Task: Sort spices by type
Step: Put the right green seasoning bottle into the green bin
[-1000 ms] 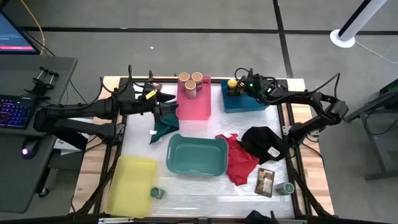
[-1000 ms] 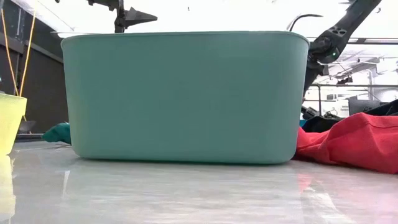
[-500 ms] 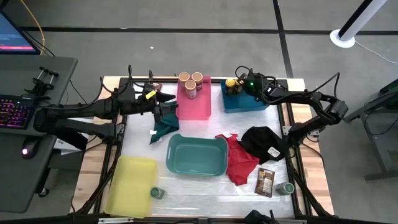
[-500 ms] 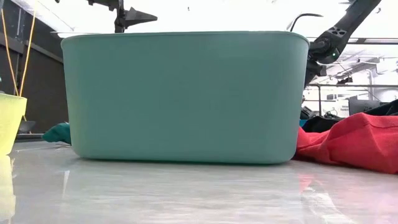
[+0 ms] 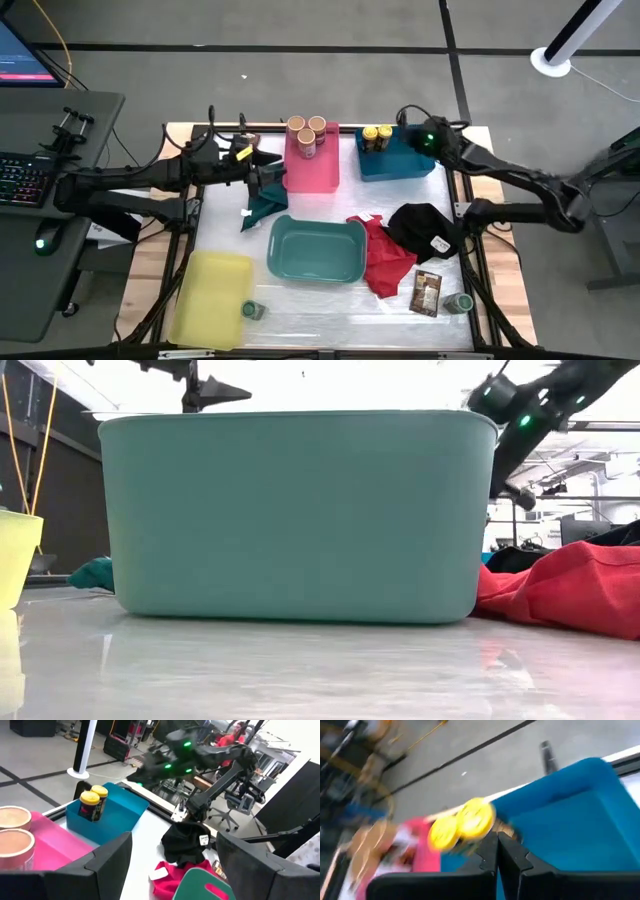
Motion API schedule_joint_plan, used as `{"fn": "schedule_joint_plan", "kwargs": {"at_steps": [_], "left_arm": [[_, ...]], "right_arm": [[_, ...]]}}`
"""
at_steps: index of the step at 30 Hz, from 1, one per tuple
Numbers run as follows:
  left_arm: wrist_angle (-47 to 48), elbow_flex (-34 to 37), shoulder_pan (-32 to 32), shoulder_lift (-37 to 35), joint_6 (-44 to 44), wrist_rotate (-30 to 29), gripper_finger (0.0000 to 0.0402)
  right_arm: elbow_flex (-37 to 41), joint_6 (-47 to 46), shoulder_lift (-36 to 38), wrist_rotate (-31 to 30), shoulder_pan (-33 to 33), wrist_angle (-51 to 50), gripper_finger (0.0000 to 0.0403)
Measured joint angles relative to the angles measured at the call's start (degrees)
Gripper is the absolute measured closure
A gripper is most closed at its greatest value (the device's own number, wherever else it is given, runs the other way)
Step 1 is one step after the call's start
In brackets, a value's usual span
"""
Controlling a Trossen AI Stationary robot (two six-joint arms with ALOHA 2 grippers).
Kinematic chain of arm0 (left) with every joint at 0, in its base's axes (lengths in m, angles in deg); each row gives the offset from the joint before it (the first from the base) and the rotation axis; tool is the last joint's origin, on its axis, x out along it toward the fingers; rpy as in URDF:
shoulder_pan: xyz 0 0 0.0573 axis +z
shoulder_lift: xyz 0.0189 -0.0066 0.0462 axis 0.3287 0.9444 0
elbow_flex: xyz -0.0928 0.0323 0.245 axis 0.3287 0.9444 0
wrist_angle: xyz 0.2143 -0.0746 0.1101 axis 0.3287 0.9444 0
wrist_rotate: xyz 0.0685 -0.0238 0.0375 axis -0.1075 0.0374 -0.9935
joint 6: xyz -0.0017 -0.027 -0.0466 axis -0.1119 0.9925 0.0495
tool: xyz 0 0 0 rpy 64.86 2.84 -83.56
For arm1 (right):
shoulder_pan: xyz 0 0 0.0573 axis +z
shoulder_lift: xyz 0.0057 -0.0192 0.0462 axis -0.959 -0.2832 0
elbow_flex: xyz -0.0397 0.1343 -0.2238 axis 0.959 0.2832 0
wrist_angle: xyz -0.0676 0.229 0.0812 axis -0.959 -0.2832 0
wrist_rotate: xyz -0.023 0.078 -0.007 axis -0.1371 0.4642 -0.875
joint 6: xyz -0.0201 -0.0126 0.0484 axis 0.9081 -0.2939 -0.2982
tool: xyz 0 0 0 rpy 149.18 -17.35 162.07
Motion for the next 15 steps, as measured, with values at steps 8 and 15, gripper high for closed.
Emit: {"fn": "schedule_joint_plan", "kwargs": {"at_steps": [8,15], "left_arm": [[-0.65,0.0,0.01,0.02,0.02,-0.33,0.0126],[-4.02,0.0,0.21,0.02,0.44,-0.37,0.0126]], "right_arm": [[0.0,4.83,12.03,1.62,10.88,-4.66,0.0403],[0.0,6.09,11.99,0.86,17.95,-0.66,0.0403]]}}
